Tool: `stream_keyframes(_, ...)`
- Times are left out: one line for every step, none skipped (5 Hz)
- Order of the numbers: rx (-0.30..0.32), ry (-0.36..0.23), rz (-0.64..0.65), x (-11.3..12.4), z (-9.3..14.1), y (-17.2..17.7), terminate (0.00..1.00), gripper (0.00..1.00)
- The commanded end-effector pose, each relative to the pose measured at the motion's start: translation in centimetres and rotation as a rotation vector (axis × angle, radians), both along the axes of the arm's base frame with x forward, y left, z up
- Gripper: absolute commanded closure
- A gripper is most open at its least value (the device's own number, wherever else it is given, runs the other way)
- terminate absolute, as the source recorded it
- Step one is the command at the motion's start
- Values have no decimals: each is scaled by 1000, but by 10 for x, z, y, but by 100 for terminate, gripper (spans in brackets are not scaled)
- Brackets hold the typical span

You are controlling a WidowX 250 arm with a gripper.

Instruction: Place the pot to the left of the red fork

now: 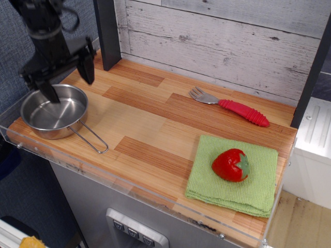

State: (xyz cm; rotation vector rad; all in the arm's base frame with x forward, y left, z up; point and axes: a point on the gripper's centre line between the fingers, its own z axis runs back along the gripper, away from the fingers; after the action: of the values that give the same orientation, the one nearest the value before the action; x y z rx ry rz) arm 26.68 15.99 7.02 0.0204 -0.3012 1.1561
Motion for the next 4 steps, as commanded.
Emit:
stream_keyframes(43, 47, 13, 14, -21, 13, 0, 0)
stream_keyframes(33, 72, 19, 19, -34, 8, 0, 0)
stream_keyframes(30, 70, 17, 23, -39, -1, 0, 0)
stream_keyframes(30, 73, 14, 23, -42, -4, 0, 0)
